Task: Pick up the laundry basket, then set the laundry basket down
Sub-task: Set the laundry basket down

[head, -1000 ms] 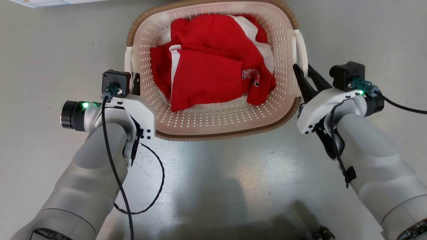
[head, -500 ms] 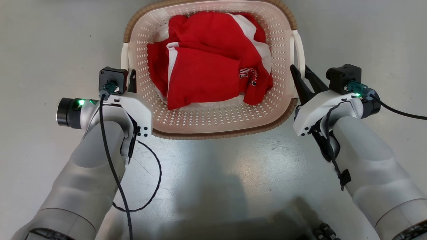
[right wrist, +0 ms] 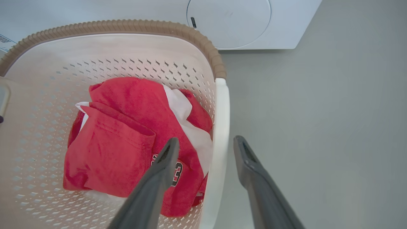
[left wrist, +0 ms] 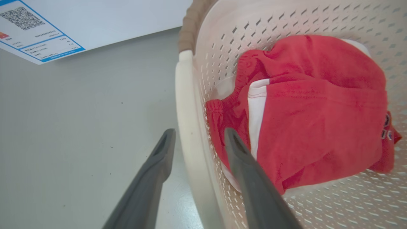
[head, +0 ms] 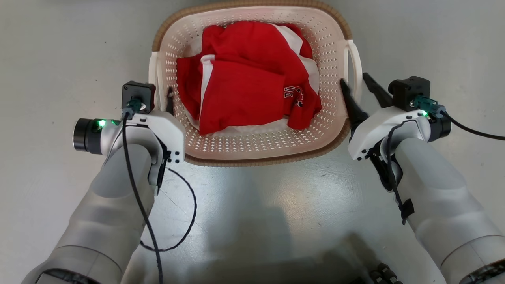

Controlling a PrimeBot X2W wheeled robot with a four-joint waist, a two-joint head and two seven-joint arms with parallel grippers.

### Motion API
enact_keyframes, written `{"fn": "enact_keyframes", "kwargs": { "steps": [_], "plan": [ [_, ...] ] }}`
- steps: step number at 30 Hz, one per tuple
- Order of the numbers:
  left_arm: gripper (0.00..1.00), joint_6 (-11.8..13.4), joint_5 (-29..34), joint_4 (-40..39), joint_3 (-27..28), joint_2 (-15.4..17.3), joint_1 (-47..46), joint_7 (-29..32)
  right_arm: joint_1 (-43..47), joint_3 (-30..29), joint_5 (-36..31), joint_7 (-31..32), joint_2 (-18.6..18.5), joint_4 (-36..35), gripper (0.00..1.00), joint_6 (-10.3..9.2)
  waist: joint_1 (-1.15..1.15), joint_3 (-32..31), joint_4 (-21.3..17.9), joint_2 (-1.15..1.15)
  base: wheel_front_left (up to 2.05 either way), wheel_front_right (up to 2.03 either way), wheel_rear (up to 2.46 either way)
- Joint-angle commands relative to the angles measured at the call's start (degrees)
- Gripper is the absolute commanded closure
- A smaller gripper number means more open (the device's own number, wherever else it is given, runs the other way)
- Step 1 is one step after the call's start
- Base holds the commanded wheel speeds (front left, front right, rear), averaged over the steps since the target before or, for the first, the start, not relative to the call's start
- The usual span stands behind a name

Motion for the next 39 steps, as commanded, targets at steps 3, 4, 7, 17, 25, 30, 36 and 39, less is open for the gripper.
{"fn": "enact_keyframes", "kwargs": {
  "steps": [3,4,7,17,25,30,36,39],
  "plan": [
    [0.0,0.9,1.2,0.0,1.8,0.8,-0.5,-0.6,2.3,-0.9,-2.1,-0.8,1.4,-0.4,0.0,0.41,0.0,-0.1,0.0,0.0,0.0,0.0,0.0],
    [0.0,1.0,1.4,0.0,1.9,0.8,-0.5,-0.6,2.4,-1.5,-2.6,-0.8,1.4,-0.4,0.0,0.41,0.0,-0.2,0.0,0.0,0.0,0.0,0.0],
    [0.0,1.3,1.3,0.5,2.9,0.6,-0.3,-0.6,2.7,-3.3,-4.2,-0.8,1.7,-1.1,0.0,0.41,0.0,-0.4,0.0,0.0,0.0,0.0,0.0],
    [0.0,1.6,2.7,0.7,4.6,0.3,1.0,-0.6,5.0,-9.5,-9.6,-0.8,2.5,-4.3,0.0,0.41,0.0,-3.0,-0.5,0.0,0.0,0.0,0.0],
    [0.0,1.3,3.0,-4.4,8.2,-0.6,5.2,-0.6,8.5,-13.9,-13.3,-0.8,2.8,-9.4,0.0,0.41,0.0,-8.5,-0.2,0.0,0.0,0.0,0.0],
    [0.0,0.8,3.5,-7.0,10.2,-1.2,7.9,-0.6,10.3,-16.5,-15.1,-0.8,3.0,-11.7,0.0,0.41,0.0,-12.3,-0.1,0.0,0.0,0.0,0.0],
    [0.0,-0.2,5.0,-9.7,12.7,-2.1,11.6,-0.6,12.8,-19.3,-17.3,-0.8,3.2,-14.9,0.0,0.41,0.0,-18.4,-0.1,0.0,0.0,0.0,0.0],
    [0.0,-0.8,5.7,-11.4,14.2,-2.4,13.2,-0.6,14.0,-20.6,-18.1,-0.8,3.3,-15.9,0.0,0.41,0.0,-21.6,-0.1,0.0,0.0,0.0,0.0]
  ]
}}
